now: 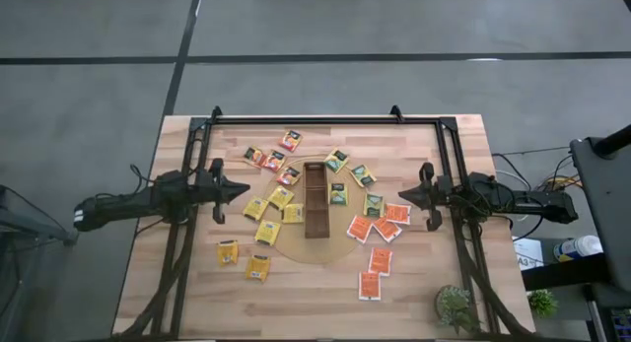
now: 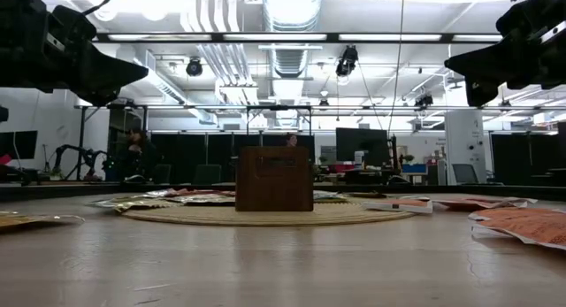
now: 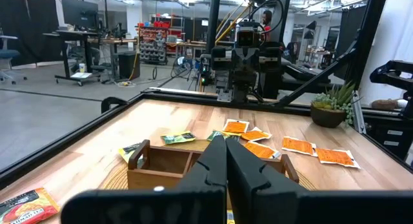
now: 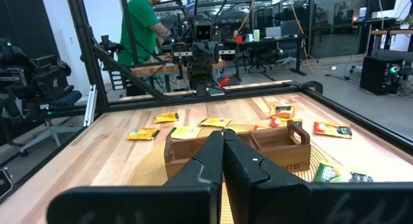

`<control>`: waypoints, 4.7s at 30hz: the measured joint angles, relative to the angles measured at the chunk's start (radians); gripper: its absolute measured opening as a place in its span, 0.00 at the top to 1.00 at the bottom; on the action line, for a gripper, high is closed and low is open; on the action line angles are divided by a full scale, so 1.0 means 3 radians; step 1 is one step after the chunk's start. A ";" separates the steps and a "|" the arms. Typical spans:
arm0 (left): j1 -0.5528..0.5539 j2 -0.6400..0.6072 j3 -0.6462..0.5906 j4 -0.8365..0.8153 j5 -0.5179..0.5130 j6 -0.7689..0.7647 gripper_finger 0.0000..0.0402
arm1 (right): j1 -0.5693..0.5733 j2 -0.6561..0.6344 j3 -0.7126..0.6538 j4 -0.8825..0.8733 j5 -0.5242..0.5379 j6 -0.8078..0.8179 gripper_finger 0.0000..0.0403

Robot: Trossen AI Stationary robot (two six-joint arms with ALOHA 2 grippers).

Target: Pick & Place Tea

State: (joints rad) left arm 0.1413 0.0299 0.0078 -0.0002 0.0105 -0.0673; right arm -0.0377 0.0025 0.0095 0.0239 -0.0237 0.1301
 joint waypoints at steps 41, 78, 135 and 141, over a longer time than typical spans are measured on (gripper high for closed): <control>0.0001 0.0000 -0.0001 0.0001 0.0000 0.0000 1.00 | 0.0000 0.0000 0.0000 0.1564 0.0338 0.1500 0.98; 0.0000 -0.0001 -0.0001 0.0001 -0.0001 0.0000 1.00 | 0.0000 0.1786 0.2917 0.0122 0.1126 -0.0401 0.98; 0.0000 0.0000 0.0000 0.0001 -0.0001 0.0000 1.00 | 0.0003 0.3647 0.4258 -0.3896 0.0442 -0.4304 0.98; 0.0000 -0.0001 0.0000 0.0003 0.0000 0.0000 1.00 | 0.0026 0.3789 0.4257 -0.4233 0.0217 -0.4375 0.98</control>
State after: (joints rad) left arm 0.1413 0.0296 0.0078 0.0006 0.0105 -0.0673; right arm -0.0299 1.1393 1.2867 -1.2461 0.0415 -1.1824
